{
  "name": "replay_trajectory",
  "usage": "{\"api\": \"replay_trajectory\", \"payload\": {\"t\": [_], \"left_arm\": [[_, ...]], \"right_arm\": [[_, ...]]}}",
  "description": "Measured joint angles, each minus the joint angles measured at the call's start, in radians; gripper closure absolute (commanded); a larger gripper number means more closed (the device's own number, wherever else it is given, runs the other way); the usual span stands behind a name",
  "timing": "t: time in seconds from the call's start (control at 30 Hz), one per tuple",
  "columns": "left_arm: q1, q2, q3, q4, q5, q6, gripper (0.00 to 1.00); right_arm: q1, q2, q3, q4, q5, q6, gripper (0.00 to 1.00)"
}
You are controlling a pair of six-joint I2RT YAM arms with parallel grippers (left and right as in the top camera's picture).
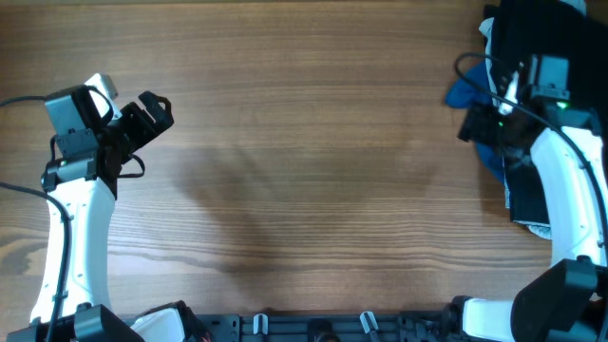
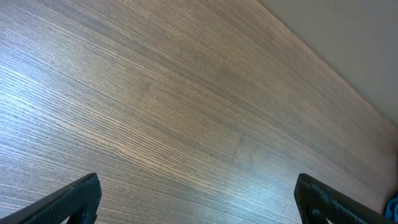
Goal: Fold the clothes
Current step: 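Grasp the black shorts with the right gripper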
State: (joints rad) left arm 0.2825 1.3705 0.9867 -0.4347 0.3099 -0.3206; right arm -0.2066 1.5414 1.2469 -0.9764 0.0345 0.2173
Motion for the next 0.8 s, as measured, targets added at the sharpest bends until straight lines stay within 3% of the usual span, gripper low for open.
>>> {"api": "replay_trajectory", "payload": {"t": [0.1,0.23,0.4,0.47,0.5,0.53,0.6,0.67,0.7,0.8], "left_arm": [[0.0,0.0,0.0,0.0,0.0,0.0,0.0],[0.0,0.0,0.0,-0.003,0.003,0.0,0.0],[0.0,0.0,0.0,-0.008,0.003,0.0,0.0],[0.0,0.0,0.0,-0.008,0.003,0.0,0.0],[0.0,0.0,0.0,-0.008,0.003,0.0,0.0],[0.0,0.0,0.0,-0.008,0.003,0.0,0.0],[0.0,0.0,0.0,-0.008,0.0,0.0,0.0],[0.0,0.0,0.0,-0.008,-0.013,0.0,0.0],[0.0,0.0,0.0,-0.008,-0.017,0.0,0.0],[0.0,0.0,0.0,-0.008,-0.024,0.0,0.0]], "right_arm": [[-0.049,0.0,-0.063,-0.005,0.08,0.014,0.12],[-0.105,0.029,-0.093,0.074,0.171,0.031,0.13],[-0.131,0.155,-0.105,0.072,0.217,0.052,0.14],[-0.131,0.183,-0.11,0.073,0.222,0.058,0.2],[-0.131,0.192,-0.111,0.08,0.233,0.064,0.25],[-0.131,0.193,-0.112,0.087,0.251,0.074,0.41],[-0.136,0.194,-0.113,0.125,0.283,0.085,0.51],[-0.163,0.194,-0.113,0.148,0.288,0.089,0.73],[-0.181,0.194,-0.113,0.154,0.288,0.095,0.93],[-0.198,0.194,-0.113,0.173,0.273,0.097,0.96]]}}
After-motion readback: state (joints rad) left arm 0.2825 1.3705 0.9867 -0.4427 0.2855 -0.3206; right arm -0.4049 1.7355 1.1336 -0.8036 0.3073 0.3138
